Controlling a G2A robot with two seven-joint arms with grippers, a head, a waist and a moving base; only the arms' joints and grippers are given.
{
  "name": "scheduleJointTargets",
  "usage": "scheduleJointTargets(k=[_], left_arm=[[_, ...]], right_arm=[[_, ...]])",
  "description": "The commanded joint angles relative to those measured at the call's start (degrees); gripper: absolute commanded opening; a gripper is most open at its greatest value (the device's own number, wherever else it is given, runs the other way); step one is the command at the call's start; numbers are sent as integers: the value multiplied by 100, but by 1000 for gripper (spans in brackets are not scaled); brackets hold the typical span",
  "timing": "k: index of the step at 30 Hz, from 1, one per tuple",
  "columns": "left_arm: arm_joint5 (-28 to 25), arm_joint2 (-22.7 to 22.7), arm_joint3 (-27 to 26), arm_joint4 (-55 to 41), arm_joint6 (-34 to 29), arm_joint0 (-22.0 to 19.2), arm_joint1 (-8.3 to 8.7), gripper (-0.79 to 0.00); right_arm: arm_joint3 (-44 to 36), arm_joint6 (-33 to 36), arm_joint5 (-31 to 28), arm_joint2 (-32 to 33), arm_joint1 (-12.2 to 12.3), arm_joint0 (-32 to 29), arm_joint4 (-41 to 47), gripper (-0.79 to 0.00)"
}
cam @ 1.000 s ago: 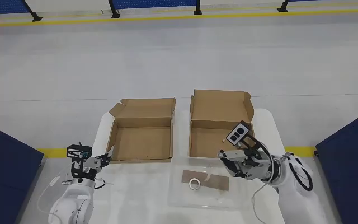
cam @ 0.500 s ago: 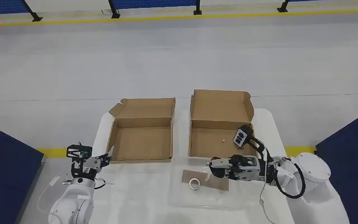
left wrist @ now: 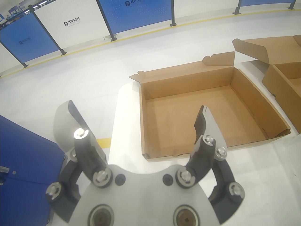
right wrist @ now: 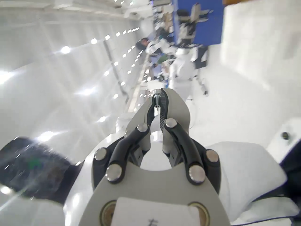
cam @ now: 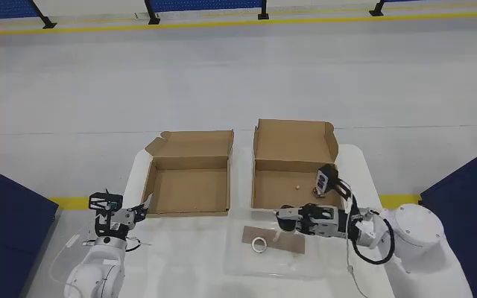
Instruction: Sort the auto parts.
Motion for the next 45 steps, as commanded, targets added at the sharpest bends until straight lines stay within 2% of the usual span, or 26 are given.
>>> scheduleJointTargets(k=[1, 7, 13, 30, 33, 36, 45], left_arm=[[0, 0, 0, 0, 0, 0, 0, 0], [0, 0, 0, 0, 0, 0, 0, 0], [0, 0, 0, 0, 0, 0, 0, 0], [0, 0, 0, 0, 0, 0, 0, 0], [0, 0, 0, 0, 0, 0, 0, 0], [0, 0, 0, 0, 0, 0, 0, 0], [0, 0, 0, 0, 0, 0, 0, 0]], right_arm=[[-108, -12, 167, -32, 63, 39, -779, -785], [-243, 149, 592, -510, 283, 366, -3252, -785], [368, 228, 545, -1117, 385, 1099, -4342, -785], [368, 228, 545, -1117, 385, 1099, -4342, -785], [556, -46, 525, -1233, 373, 1130, -4421, -785], [964, -64, 520, -1549, 338, 1571, -4452, -785], [2972, -302, 500, -3028, 42, 3680, -4928, -785]])
